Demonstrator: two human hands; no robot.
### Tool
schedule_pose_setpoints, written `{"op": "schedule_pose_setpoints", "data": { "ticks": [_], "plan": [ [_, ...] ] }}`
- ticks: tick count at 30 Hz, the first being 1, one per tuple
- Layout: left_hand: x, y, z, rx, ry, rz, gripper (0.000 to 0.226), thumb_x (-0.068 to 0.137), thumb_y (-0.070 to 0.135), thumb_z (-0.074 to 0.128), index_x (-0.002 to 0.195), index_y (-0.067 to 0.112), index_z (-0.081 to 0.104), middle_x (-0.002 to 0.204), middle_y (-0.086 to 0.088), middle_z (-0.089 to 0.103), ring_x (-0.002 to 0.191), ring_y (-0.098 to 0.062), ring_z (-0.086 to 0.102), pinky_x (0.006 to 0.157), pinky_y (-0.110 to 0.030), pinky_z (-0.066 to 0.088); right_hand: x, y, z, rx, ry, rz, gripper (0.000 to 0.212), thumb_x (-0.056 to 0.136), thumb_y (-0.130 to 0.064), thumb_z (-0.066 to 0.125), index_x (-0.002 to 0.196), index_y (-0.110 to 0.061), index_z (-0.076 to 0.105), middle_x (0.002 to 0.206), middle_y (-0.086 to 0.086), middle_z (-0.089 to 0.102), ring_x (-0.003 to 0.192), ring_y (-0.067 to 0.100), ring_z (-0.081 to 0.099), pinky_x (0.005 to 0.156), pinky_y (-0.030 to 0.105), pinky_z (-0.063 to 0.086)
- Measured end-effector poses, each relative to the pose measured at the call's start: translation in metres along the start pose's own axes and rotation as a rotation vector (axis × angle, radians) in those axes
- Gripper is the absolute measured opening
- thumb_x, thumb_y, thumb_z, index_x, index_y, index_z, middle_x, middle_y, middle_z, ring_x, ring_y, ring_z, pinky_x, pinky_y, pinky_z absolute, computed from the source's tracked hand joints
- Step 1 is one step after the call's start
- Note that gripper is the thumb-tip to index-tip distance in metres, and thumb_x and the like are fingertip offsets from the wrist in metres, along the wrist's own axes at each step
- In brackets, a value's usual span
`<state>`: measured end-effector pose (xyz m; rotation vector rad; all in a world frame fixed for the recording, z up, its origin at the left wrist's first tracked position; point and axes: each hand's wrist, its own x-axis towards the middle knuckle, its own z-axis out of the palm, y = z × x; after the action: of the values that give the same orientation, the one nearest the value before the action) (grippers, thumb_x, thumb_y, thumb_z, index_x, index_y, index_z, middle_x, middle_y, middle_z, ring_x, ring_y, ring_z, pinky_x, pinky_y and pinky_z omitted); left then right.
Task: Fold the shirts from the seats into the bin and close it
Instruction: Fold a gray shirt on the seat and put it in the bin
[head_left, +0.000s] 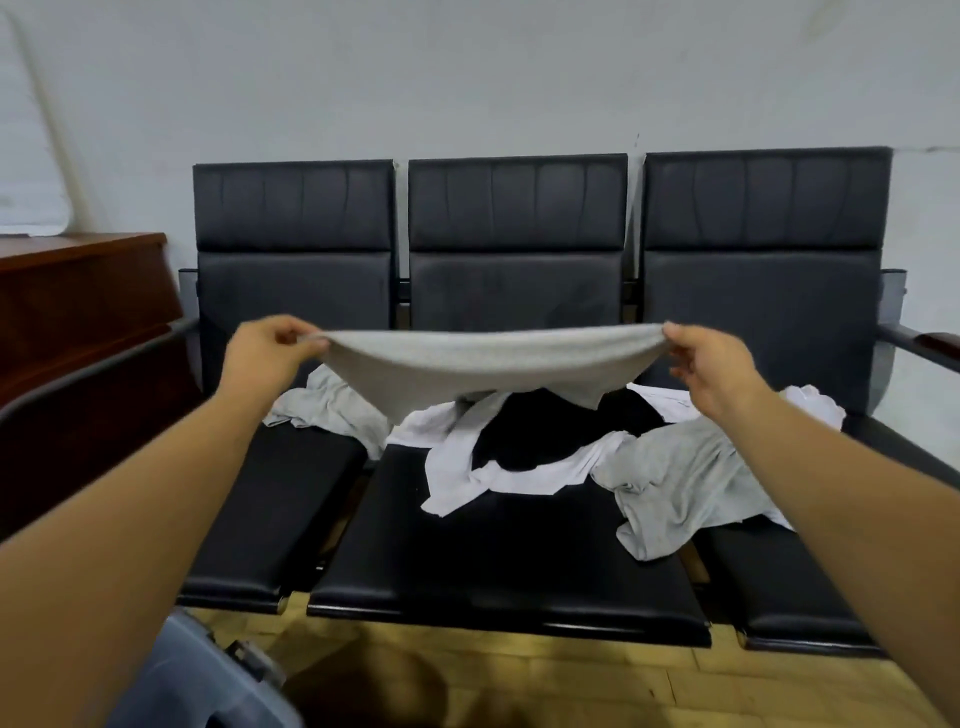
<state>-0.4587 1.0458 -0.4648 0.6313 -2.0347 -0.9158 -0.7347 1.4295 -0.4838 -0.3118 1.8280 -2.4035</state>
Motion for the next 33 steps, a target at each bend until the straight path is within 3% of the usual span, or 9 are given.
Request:
{"op": "schedule_pose_setpoints", "data": {
  "ticks": [2, 5, 7, 11, 18, 20, 23, 29, 33],
  "plan": [
    [-0.036, -0.025, 0.003, -0.069, -0.099, -0.069, 0.008, 0.086, 0.015, 0.077, 0.083, 0.021, 0.072, 0.070, 0.008, 0.067, 0.070, -0.009, 0.057, 0.062, -0.020, 0.042, -0.020, 0.036, -0.018, -0.003, 0.006, 0.012, 0.007, 0.089, -0.007, 0.067, 0.083, -0.011, 0.067, 0.085, 0.002, 0.067, 0.088, 0.017, 0.062, 0.076, 0.025, 0.048],
    [-0.082, -0.064, 0.007, -0.172, -0.241, -0.177, 0.003, 0.093, 0.009, 0.068, 0.092, 0.011, 0.067, 0.105, -0.001, 0.068, 0.098, -0.013, 0.060, 0.079, -0.017, 0.044, -0.048, 0.084, -0.041, -0.008, -0.048, 0.080, 0.004, 0.090, -0.004, 0.066, 0.086, -0.004, 0.067, 0.089, 0.010, 0.068, 0.095, 0.020, 0.064, 0.093, 0.032, 0.049],
    [-0.107, -0.090, 0.010, -0.310, -0.337, -0.242, 0.010, 0.098, 0.004, 0.058, 0.089, 0.009, 0.060, 0.116, -0.002, 0.069, 0.106, -0.014, 0.061, 0.086, -0.020, 0.045, -0.060, 0.106, -0.050, -0.045, -0.079, 0.130, 0.010, 0.087, -0.009, 0.070, 0.090, 0.000, 0.068, 0.094, 0.019, 0.067, 0.098, 0.026, 0.063, 0.100, 0.039, 0.047],
    [-0.128, -0.113, 0.011, -0.493, -0.451, -0.341, 0.013, 0.102, 0.007, 0.048, 0.091, 0.007, 0.054, 0.084, -0.004, 0.063, 0.084, -0.023, 0.054, 0.079, -0.037, 0.045, -0.071, 0.109, -0.048, -0.085, -0.115, 0.158, 0.010, 0.091, -0.012, 0.068, 0.083, -0.005, 0.068, 0.091, 0.016, 0.068, 0.092, 0.027, 0.065, 0.092, 0.041, 0.050],
    [-0.130, -0.102, 0.011, -0.522, -0.530, -0.373, 0.015, 0.104, 0.012, 0.045, 0.090, 0.013, 0.050, 0.077, -0.006, 0.052, 0.067, -0.016, 0.052, 0.065, -0.032, 0.048, -0.072, 0.109, -0.047, -0.138, -0.192, 0.167, 0.013, 0.091, -0.015, 0.069, 0.078, -0.011, 0.067, 0.078, 0.010, 0.069, 0.072, 0.027, 0.066, 0.063, 0.034, 0.057],
    [-0.131, -0.102, 0.005, -0.509, -0.537, -0.391, 0.016, 0.103, 0.013, 0.047, 0.088, 0.014, 0.051, 0.075, -0.004, 0.054, 0.064, -0.015, 0.053, 0.059, -0.029, 0.049, -0.072, 0.108, -0.048, -0.110, -0.224, 0.200, 0.008, 0.091, -0.013, 0.067, 0.089, -0.005, 0.068, 0.088, 0.014, 0.070, 0.083, 0.030, 0.067, 0.069, 0.036, 0.059],
    [-0.133, -0.106, -0.007, -0.530, -0.556, -0.428, 0.015, 0.099, 0.016, 0.050, 0.085, 0.016, 0.053, 0.073, -0.002, 0.052, 0.060, -0.015, 0.050, 0.049, -0.025, 0.045, -0.074, 0.108, -0.054, -0.105, -0.298, 0.307, 0.027, 0.093, -0.009, 0.060, 0.115, 0.007, 0.063, 0.111, 0.021, 0.069, 0.103, 0.032, 0.067, 0.086, 0.040, 0.058],
    [-0.146, -0.115, -0.015, -0.458, -0.691, -0.506, 0.020, 0.092, 0.027, 0.066, 0.090, 0.011, 0.055, 0.078, -0.005, 0.060, 0.067, -0.019, 0.061, 0.057, -0.030, 0.057, -0.082, 0.114, -0.062, -0.235, -0.367, 0.416, 0.021, 0.092, -0.007, 0.061, 0.108, 0.006, 0.066, 0.116, 0.024, 0.069, 0.103, 0.032, 0.069, 0.090, 0.040, 0.056],
    [-0.143, -0.112, -0.012, -0.448, -0.583, -0.485, 0.012, 0.101, 0.020, 0.055, 0.091, 0.012, 0.056, 0.078, -0.005, 0.056, 0.064, -0.017, 0.055, 0.054, -0.028, 0.052, -0.080, 0.113, -0.056, -0.257, -0.365, 0.434, 0.030, 0.094, -0.008, 0.061, 0.119, 0.008, 0.063, 0.118, 0.022, 0.069, 0.112, 0.034, 0.066, 0.091, 0.042, 0.057]
  ]
}}
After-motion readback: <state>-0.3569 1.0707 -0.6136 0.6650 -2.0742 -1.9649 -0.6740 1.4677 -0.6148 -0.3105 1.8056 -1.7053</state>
